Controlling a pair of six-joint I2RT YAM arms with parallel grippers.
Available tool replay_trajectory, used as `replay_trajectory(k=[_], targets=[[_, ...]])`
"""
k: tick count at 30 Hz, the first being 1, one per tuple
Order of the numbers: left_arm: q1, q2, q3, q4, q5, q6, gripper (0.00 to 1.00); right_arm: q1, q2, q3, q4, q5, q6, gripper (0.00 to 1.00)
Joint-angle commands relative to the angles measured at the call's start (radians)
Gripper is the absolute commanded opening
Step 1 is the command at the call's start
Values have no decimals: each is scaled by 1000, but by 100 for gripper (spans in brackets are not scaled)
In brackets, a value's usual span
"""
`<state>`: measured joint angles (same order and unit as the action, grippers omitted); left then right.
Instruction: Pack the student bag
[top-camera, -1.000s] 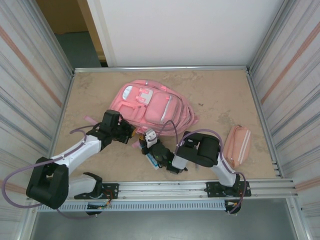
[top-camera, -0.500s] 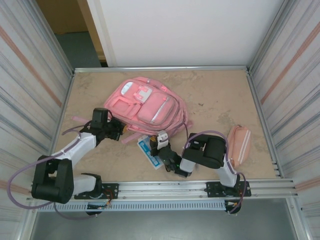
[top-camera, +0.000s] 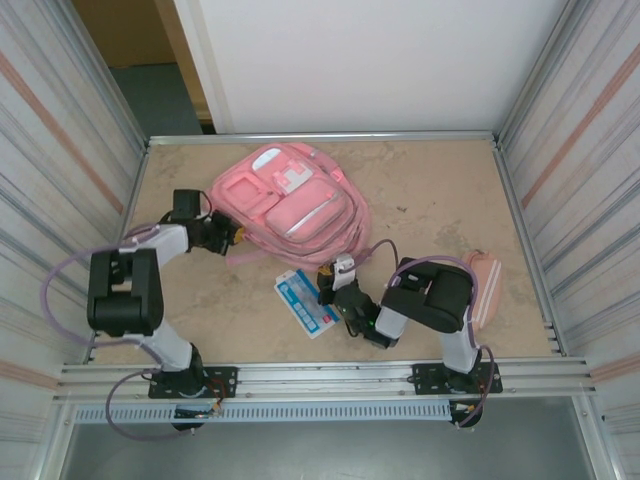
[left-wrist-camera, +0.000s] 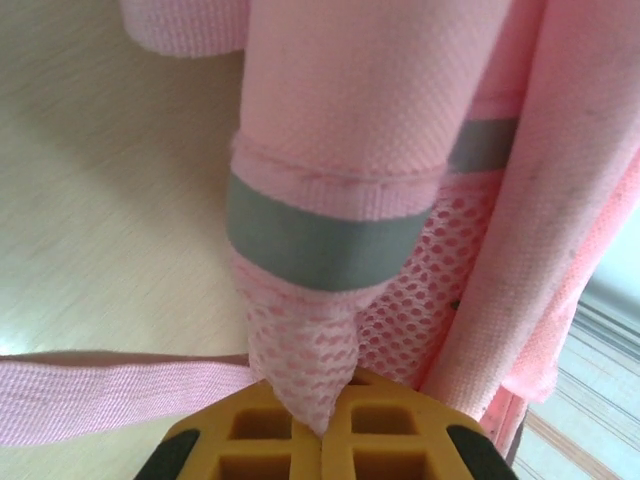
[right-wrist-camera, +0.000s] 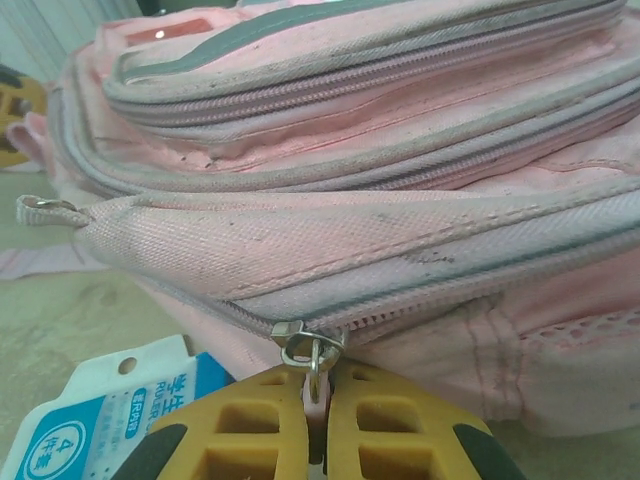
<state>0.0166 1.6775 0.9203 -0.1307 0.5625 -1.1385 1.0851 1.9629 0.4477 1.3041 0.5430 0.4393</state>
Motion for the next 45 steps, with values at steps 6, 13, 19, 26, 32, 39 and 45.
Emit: replay_trajectory(k=[6,13,19,26,32,39,45], targets=[[27,100,149,37,110,41,39,13,2,181,-203,-234,-23,0],[39,-225,-117,-223,-2,199,59,35,70,319,-222,-354,-72,0],[-7,-487,-308,-204,-41,104,62,50,154,402,-190,-428,-111,0],[-148,-557,-376,-88,-149,-49,62,57,185,468,-236,-481,-93,0],[-204,-400,-402,76,-147,-111,51,75,158,496,-293,-477,-119,0],[-127,-356,-303,10,-196,17,2,36,49,382,-387,-484,-84,0],[-55,-399,-238,-78,-251,137,0,-86,-97,194,-458,-575,-12,0]])
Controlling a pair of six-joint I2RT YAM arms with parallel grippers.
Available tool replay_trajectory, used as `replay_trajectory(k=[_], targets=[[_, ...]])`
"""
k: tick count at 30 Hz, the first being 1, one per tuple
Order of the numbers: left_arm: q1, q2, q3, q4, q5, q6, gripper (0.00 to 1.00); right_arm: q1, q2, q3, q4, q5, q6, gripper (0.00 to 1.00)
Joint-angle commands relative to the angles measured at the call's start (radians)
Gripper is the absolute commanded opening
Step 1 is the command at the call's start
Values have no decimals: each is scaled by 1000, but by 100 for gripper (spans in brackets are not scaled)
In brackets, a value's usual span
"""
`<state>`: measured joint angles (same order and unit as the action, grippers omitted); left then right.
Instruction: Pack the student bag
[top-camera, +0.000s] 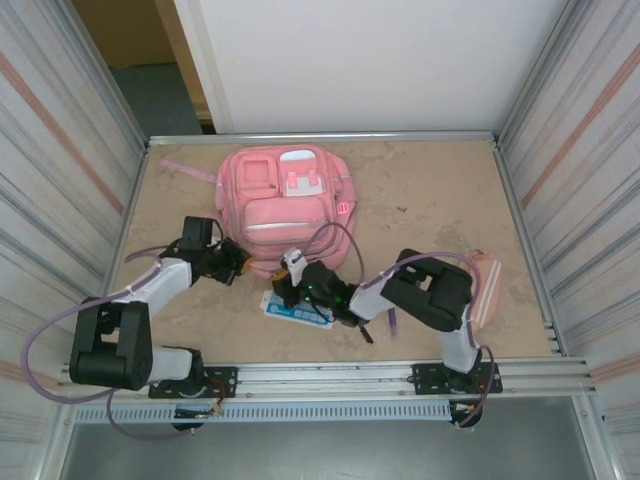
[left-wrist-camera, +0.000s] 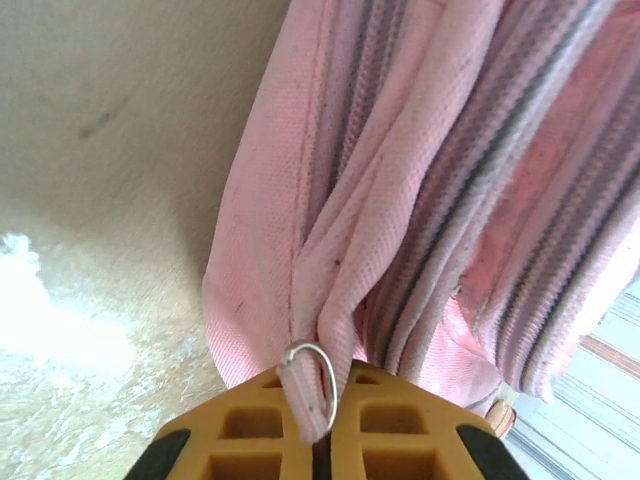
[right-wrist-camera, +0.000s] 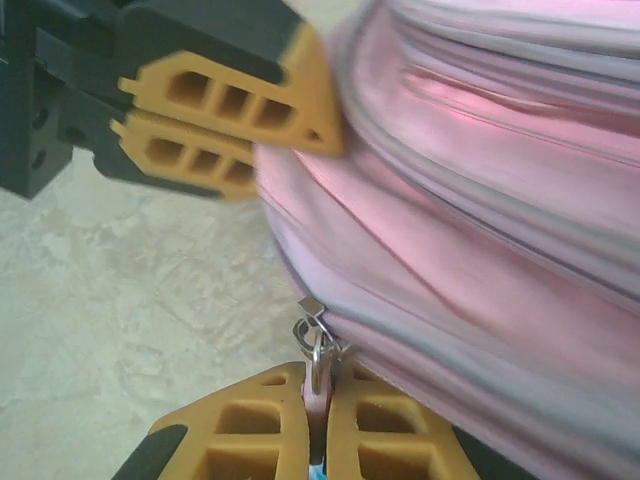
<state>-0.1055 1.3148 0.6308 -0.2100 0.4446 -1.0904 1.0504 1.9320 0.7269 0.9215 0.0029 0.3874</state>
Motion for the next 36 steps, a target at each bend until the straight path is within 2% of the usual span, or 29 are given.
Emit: replay_trajectory(k=[1,5,8,11,15,17,18,20,21,24,26,28,32,36], targets=[[86,-32,54,8,-111,95,0,-73,-88,-114,-84,-37,41,0],[158,9,96,27,-5,120,0,-170,-128,-176,-114,-58,72,0],[181,84,176,1,4,171,0,-234,-120,-184,-118,-80,89,0],[210,223,304,-21,85,206,0,-251,-123,-175,-120,-82,70,0],[224,424,479,13,205,152,1,-227,-137,-119,-173,-101,33,0],[221,489,549,17,223,138,7,-198,-140,-77,-217,-95,-12,0],[219,503,572,18,220,132,16,-180,-135,-51,-244,-87,-38,0],[213,497,580,16,195,126,33,-154,-118,6,-278,-85,-65,0],[209,481,571,8,176,124,37,-143,-106,31,-279,-89,-68,0],[199,406,502,-20,165,142,41,-118,-63,85,-243,-99,-54,0],[198,308,409,-65,161,171,44,-113,-26,119,-210,-105,-33,0],[193,206,299,-97,110,175,47,-113,-7,137,-195,-118,-13,0],[102,57,144,-82,41,143,52,-110,16,143,-177,-143,-3,0],[14,38,127,-64,-6,120,52,-109,17,134,-185,-173,14,0]])
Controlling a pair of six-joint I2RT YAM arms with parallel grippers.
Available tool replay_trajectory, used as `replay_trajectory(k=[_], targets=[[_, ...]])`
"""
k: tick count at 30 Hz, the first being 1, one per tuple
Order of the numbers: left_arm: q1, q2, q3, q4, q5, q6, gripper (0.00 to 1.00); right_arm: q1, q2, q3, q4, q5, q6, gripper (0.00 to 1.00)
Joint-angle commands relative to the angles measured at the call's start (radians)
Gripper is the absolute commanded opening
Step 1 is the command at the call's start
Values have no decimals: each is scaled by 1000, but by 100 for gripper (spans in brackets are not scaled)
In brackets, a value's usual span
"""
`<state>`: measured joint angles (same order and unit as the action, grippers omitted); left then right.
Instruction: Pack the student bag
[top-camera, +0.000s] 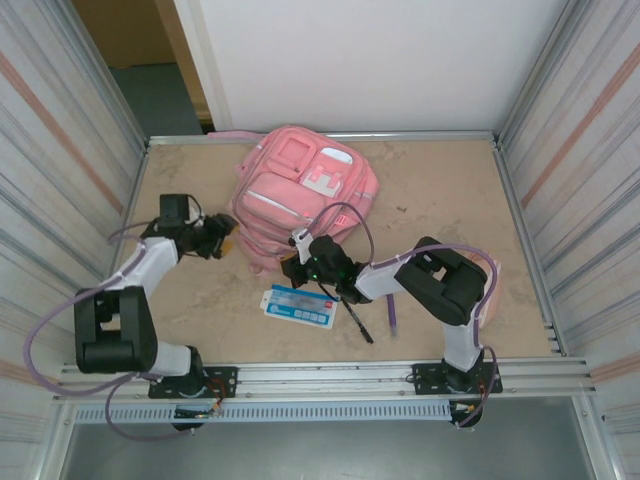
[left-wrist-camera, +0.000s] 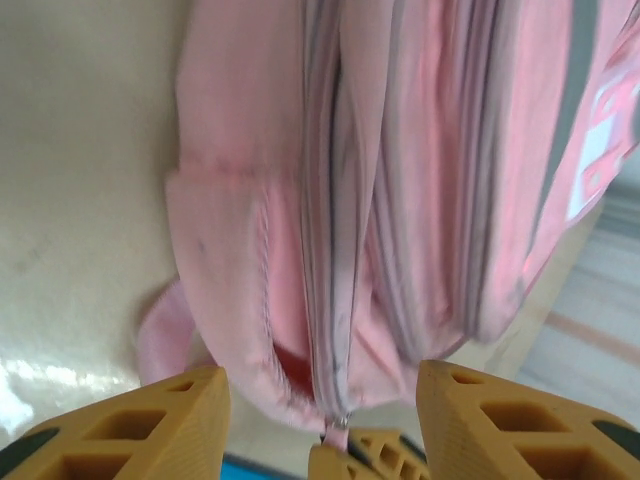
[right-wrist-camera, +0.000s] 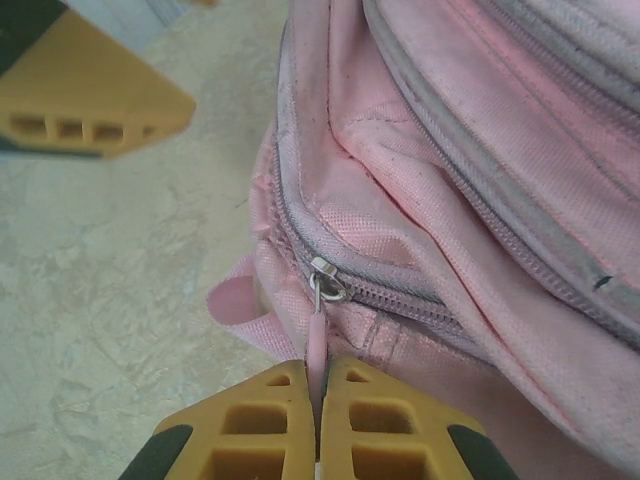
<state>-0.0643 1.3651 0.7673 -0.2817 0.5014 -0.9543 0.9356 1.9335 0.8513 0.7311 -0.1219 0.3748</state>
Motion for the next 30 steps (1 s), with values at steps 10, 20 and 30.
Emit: replay_trajectory(k=[10,20,30], targets=[[-84,149,115,73,-139,-22,41,27,-10,13,-30,-15,45,0],[-80,196,204,21,-162,43,0,-36,-111,-52,-164,49,7,0],[54,155,225,-28,-46,92,0,-247,-184,-223,-157,20,-23,0]])
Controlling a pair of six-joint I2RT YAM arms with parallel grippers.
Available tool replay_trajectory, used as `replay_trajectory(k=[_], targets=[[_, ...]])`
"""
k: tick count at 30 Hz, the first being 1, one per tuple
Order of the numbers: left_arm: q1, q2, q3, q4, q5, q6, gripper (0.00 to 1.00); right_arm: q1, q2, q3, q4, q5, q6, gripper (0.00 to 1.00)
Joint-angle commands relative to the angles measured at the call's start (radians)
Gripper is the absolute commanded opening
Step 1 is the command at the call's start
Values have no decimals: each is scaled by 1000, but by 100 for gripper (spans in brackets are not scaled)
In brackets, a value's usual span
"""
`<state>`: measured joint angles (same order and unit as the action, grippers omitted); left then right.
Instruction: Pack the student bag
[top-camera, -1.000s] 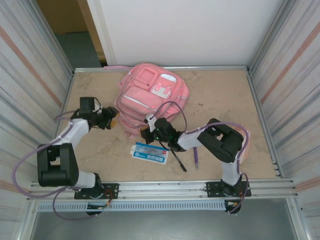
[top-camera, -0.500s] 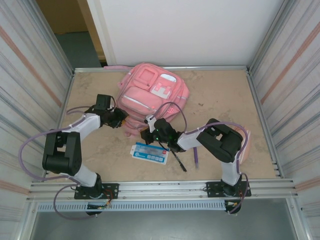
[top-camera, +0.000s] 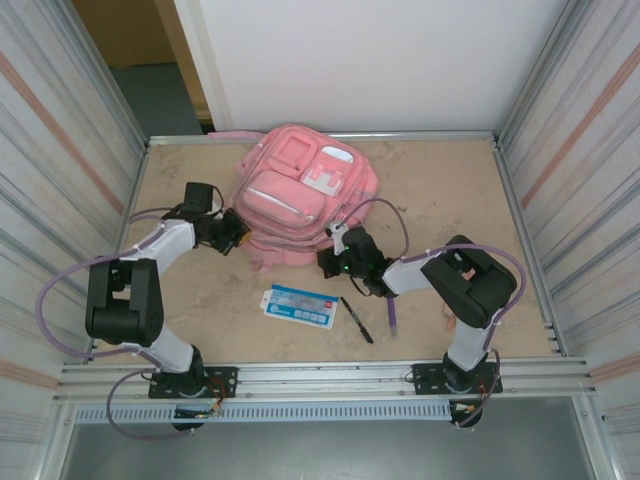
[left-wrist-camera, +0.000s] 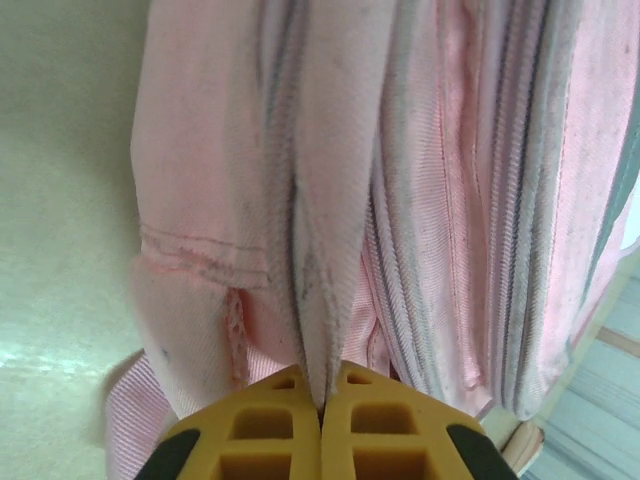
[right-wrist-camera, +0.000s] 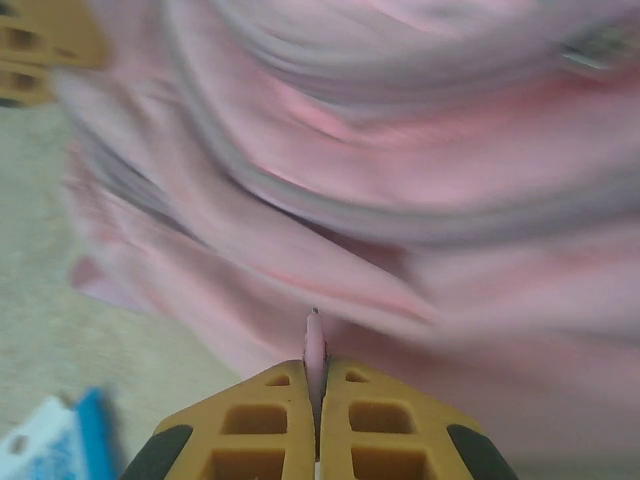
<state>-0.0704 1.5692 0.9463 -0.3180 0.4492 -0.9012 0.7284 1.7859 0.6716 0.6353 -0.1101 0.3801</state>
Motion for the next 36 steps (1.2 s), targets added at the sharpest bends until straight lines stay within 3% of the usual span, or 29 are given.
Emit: replay_trajectory(k=[1,7,13,16,19,22,28,36], targets=[[69,-51,49,3,6,44,0,-53,-43,-51,-67,4,-33,0],[168,33,119,8,44,36,0,-141,-86,-74,-110,22,-115,0],[223,199,327,-26,113,53,5,-96,-78,3,-157,-42,-159,0],[223,215,356,-52,116,34,19,-57,-41,53,-157,-55,-154,0],[216,136,278,-49,114,13,33,-17,-8,86,-145,-24,-162,0],[167,-8,164,-163,18,27,46,-1,9,103,-135,-31,-142,0],[-7,-251,-74,-136,-112,-39,62,5,22,90,-48,-124,-45,0],[-177,-183,-89,-73,-250,-117,61,52,34,123,-20,-151,-11,0]])
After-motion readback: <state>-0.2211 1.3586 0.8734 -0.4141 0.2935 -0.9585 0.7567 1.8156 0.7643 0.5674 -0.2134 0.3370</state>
